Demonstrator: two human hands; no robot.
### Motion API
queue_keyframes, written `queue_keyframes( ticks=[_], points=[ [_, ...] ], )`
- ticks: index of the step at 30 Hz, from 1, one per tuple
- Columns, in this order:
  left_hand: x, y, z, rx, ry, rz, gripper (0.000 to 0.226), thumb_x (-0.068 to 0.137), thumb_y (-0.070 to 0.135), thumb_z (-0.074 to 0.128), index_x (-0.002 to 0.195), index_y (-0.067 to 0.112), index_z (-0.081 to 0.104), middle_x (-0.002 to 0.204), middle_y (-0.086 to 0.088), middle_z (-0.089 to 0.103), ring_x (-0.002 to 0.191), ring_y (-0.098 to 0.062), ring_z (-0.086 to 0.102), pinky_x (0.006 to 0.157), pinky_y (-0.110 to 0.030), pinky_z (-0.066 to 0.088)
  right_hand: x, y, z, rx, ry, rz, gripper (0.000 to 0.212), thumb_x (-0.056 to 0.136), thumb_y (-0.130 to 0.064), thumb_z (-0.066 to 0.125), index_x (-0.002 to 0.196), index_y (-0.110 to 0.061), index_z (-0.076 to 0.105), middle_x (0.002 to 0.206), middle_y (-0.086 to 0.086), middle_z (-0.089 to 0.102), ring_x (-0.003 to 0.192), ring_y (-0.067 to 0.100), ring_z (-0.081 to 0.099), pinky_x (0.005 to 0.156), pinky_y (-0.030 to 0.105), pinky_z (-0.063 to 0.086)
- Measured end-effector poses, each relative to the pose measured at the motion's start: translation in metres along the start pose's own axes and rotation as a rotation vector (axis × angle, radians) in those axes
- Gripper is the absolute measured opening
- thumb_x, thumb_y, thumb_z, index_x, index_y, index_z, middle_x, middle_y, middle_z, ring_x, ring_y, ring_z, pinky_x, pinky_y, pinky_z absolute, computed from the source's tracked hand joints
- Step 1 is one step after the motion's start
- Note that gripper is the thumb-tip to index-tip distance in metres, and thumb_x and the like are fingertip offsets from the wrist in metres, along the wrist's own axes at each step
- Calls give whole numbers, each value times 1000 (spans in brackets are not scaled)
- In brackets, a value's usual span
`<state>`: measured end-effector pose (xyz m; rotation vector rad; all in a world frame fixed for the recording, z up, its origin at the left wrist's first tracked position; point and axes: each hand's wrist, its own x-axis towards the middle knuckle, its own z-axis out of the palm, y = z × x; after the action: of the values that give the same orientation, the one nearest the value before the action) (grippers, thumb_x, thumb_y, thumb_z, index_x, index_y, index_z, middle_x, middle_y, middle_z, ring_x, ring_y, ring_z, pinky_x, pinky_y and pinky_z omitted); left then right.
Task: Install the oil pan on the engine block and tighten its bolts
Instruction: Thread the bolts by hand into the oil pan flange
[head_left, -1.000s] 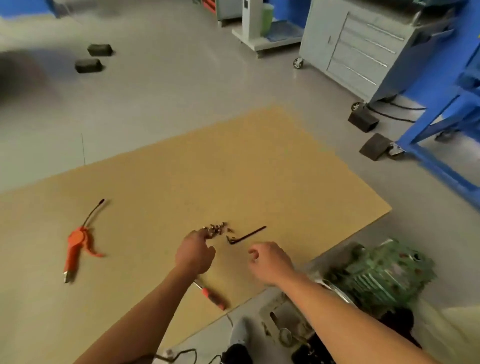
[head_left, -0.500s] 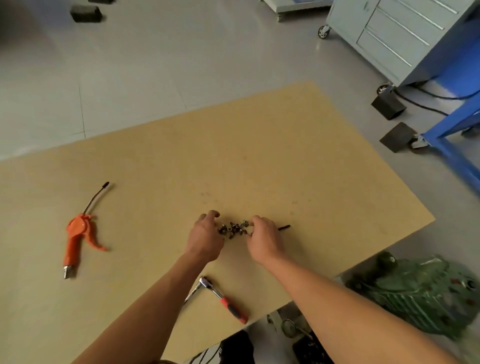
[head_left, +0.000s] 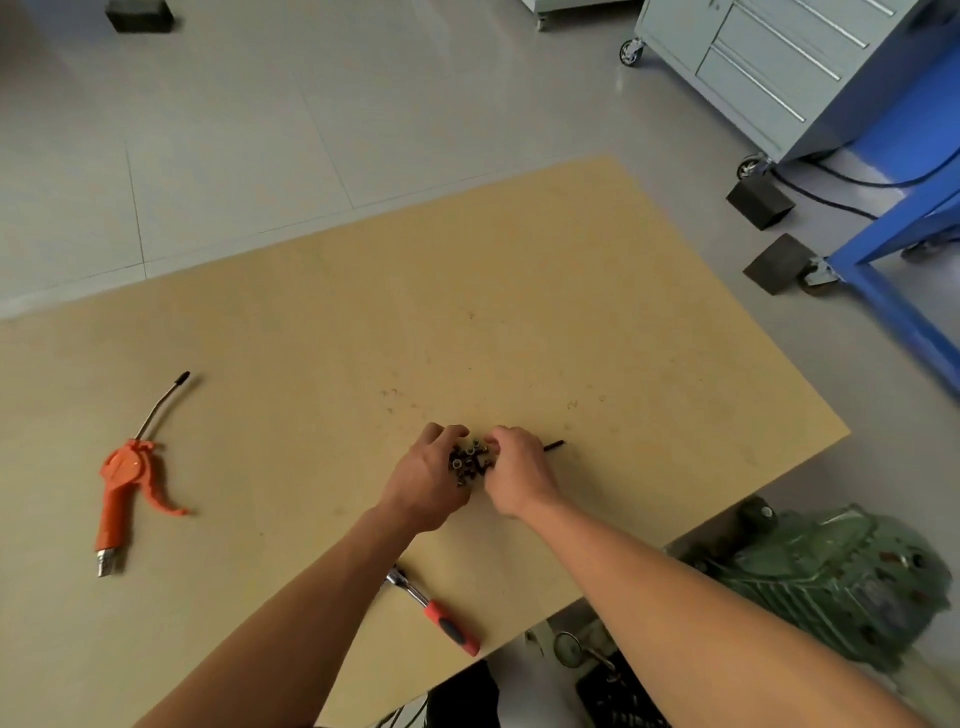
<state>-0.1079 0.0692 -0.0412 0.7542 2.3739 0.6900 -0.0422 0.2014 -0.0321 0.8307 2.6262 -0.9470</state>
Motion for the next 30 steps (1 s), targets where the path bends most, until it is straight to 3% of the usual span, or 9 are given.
queue_keyframes(
  ticks=[3,6,10,13,18,21,25,30],
  points=[
    [-3,-6,4,201,102,103,71,81,41,71,144,24,43,137,-2,44,119,-24,50,91,-36,51,3,2,-1,-60,-6,-31,45,87,-5,65,131,-13,59,125,8,57,115,25,57,97,34,49],
    [-4,-18,5,401,210,264,73,81,55,64,142,17,48,137,-8,49,114,-29,51,93,-42,48,6,4,-2,-80,-10,-52,44,88,-4,64,131,-14,60,124,7,56,115,24,56,96,34,48],
    [10,-30,8,514,233,484,71,85,58,52,135,8,55,127,-10,59,102,-31,58,85,-41,48,14,5,-4,-96,22,-63,26,89,-6,62,115,-10,66,115,10,65,106,27,60,89,33,49],
    [26,-26,10,517,219,566,69,88,55,54,137,7,55,125,-10,62,101,-29,59,82,-41,49,18,6,-5,-63,40,-37,20,88,-10,66,108,-11,66,107,9,70,97,28,65,81,32,52],
    [40,-23,12,469,234,608,62,90,55,58,130,8,59,120,-8,62,97,-27,58,79,-40,50,15,11,-3,127,27,-16,30,87,0,61,113,-13,64,94,-2,71,89,19,66,83,31,54],
    [42,-26,14,458,242,650,49,92,54,56,118,14,62,114,-6,60,92,-26,56,75,-39,48,13,15,-4,180,-22,0,55,88,2,60,140,-14,49,94,-6,66,91,15,63,88,25,52],
    [44,-29,15,460,242,730,40,98,52,52,111,16,63,108,-4,59,88,-24,54,73,-37,48,10,23,-11,110,-55,-69,73,87,0,64,152,-16,34,98,-5,68,94,14,62,91,25,48],
    [44,-31,14,487,216,794,35,98,42,50,114,15,65,106,-5,59,86,-25,55,72,-39,49,11,26,-25,-87,-72,-199,68,90,1,54,151,-22,35,104,-1,65,98,19,57,94,35,48]
  ],
)
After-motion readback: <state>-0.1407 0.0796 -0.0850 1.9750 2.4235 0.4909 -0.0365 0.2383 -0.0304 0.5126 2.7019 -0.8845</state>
